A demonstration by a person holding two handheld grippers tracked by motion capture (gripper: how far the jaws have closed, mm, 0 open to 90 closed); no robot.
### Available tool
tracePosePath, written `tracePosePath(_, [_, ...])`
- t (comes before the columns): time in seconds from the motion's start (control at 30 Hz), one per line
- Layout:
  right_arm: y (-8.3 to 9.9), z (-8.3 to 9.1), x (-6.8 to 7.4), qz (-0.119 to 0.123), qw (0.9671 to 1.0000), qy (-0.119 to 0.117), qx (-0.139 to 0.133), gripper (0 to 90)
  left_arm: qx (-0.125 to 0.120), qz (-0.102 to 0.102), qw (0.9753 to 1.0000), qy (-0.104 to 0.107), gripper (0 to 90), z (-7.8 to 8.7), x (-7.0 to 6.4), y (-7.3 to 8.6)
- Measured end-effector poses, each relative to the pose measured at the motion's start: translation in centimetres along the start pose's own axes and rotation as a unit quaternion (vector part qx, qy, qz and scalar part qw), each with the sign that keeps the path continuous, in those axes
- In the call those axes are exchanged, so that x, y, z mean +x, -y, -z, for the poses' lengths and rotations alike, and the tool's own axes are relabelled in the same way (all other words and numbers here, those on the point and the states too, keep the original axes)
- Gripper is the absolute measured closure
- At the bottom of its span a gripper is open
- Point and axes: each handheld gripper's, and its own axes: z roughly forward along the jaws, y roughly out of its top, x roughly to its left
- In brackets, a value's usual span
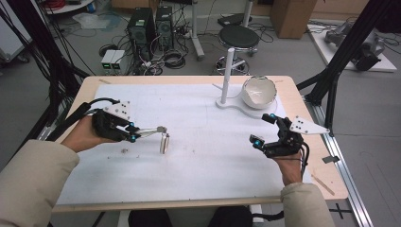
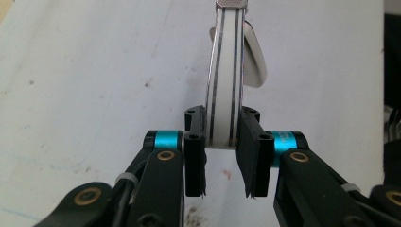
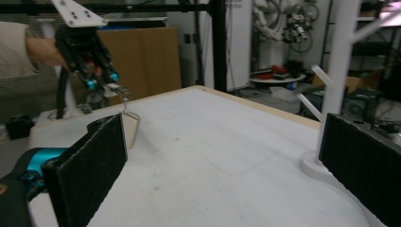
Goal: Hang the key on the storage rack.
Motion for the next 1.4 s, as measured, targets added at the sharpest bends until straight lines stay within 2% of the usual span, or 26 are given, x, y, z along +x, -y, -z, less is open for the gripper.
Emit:
tracePosePath(0.07, [-0.4, -0.2, 0.1, 0.004, 1.0000, -0.005, 0.002, 0.8, -0.005, -0.001, 1.0000, 0.001, 73.8, 0.0, -0.2, -0.3])
tracePosePath(0.1, [-1.5, -0.9, 0.3, 0.013, 0.9997, -0.018, 0.013, 0.8, -0.014, -0.001, 0.9999, 0.005, 73.8, 0.0, -0.5, -0.8])
tracePosePath(0.13, [-1.5, -0.9, 0.3, 0.013, 0.9997, -0.018, 0.013, 0.8, -0.014, -0.001, 0.9999, 0.005, 73.8, 0.0, -0.5, -0.8])
tracePosePath(0.17, [-2.3, -1.6, 0.5, 0.015, 0.9990, -0.035, 0.022, 0.9, -0.032, 0.008, 0.9994, 0.008, 73.8, 0.0, -0.9, -1.3])
tracePosePath(0.23, [-3.1, -2.5, 0.6, 0.016, 0.9980, -0.048, 0.037, 0.9, -0.039, 0.007, 0.9992, 0.008, 73.9, 0.0, -1.1, -1.6])
tracePosePath(0.27, [-3.5, -2.9, 0.7, 0.019, 0.9972, -0.055, 0.046, 0.8, -0.054, 0.010, 0.9984, 0.014, 73.9, 0.0, -1.4, -2.2])
tracePosePath(0.4, [-4.8, -4.9, 1.2, 0.030, 0.9923, -0.086, 0.084, 0.8, -0.065, 0.008, 0.9975, 0.025, 73.8, -0.3, -2.0, -3.2])
tracePosePath(0.43, [-5.1, -5.3, 1.4, 0.033, 0.9910, -0.093, 0.091, 0.9, -0.079, 0.010, 0.9961, 0.038, 73.9, -0.5, -2.3, -3.7])
tracePosePath(0.53, [-6.1, -6.9, 2.0, 0.046, 0.9849, -0.119, 0.117, 0.9, -0.088, 0.012, 0.9953, 0.039, 73.9, -0.7, -2.5, -4.2])
tracePosePath(0.57, [-6.4, -7.3, 2.1, 0.051, 0.9826, -0.128, 0.125, 0.9, -0.096, 0.012, 0.9943, 0.045, 73.8, -0.9, -2.6, -4.6])
tracePosePath(0.6, [-6.6, -7.7, 2.3, 0.049, 0.9802, -0.137, 0.134, 0.9, -0.096, 0.012, 0.9943, 0.045, 73.8, -0.9, -2.6, -4.6])
tracePosePath(0.67, [-7.2, -8.5, 2.5, 0.058, 0.9759, -0.150, 0.148, 0.9, -0.111, 0.008, 0.9924, 0.052, 73.8, -1.0, -3.1, -5.4])
tracePosePath(0.73, [-7.7, -9.1, 2.6, 0.063, 0.9714, -0.161, 0.163, 0.9, -0.122, 0.018, 0.9906, 0.058, 73.8, -1.1, -3.2, -5.6])
tracePosePath(0.83, [-8.5, -10.0, 2.8, 0.076, 0.9652, -0.173, 0.181, 0.9, -0.122, 0.022, 0.9906, 0.057, 73.8, -1.3, -3.1, -5.6])
tracePosePath(0.87, [-8.8, -10.3, 3.0, 0.081, 0.9621, -0.180, 0.189, 0.9, -0.122, 0.022, 0.9906, 0.057, 73.8, -1.3, -3.1, -5.6])
tracePosePath(0.9, [-9.0, -10.6, 3.1, 0.082, 0.9601, -0.183, 0.195, 0.9, -0.129, 0.025, 0.9897, 0.058, 73.8, -1.5, -3.3, -5.7])
tracePosePath(1.0, [-9.5, -11.7, 3.4, 0.092, 0.9536, -0.195, 0.210, 0.9, -0.123, 0.025, 0.9904, 0.058, 73.8, -1.9, -3.3, -5.7])
tracePosePath(1.03, [-9.6, -12.1, 3.7, 0.090, 0.9505, -0.200, 0.220, 0.9, -0.121, 0.022, 0.9907, 0.057, 73.8, -2.0, -3.3, -5.7])
tracePosePath(1.07, [-9.6, -12.1, 3.7, 0.090, 0.9505, -0.200, 0.220, 0.9, -0.121, 0.022, 0.9907, 0.057, 73.9, -2.0, -3.3, -5.7])
tracePosePath(1.1, [-9.8, -12.8, 4.1, 0.098, 0.9451, -0.209, 0.231, 0.9, -0.116, 0.018, 0.9913, 0.060, 73.8, -2.1, -3.3, -5.7])
tracePosePath(1.17, [-9.9, -13.7, 4.4, 0.107, 0.9393, -0.218, 0.243, 0.9, -0.118, 0.024, 0.9909, 0.062, 73.8, -2.4, -3.4, -5.7])
tracePosePath(1.23, [-9.9, -14.4, 4.8, 0.112, 0.9347, -0.222, 0.254, 1.0, -0.112, 0.021, 0.9916, 0.060, 73.8, -2.5, -3.4, -5.8])
tracePosePath(1.4, [-9.4, -16.4, 5.8, 0.131, 0.9214, -0.234, 0.281, 2.5, -0.111, 0.016, 0.9916, 0.063, 73.8, -2.6, -3.7, -5.8])
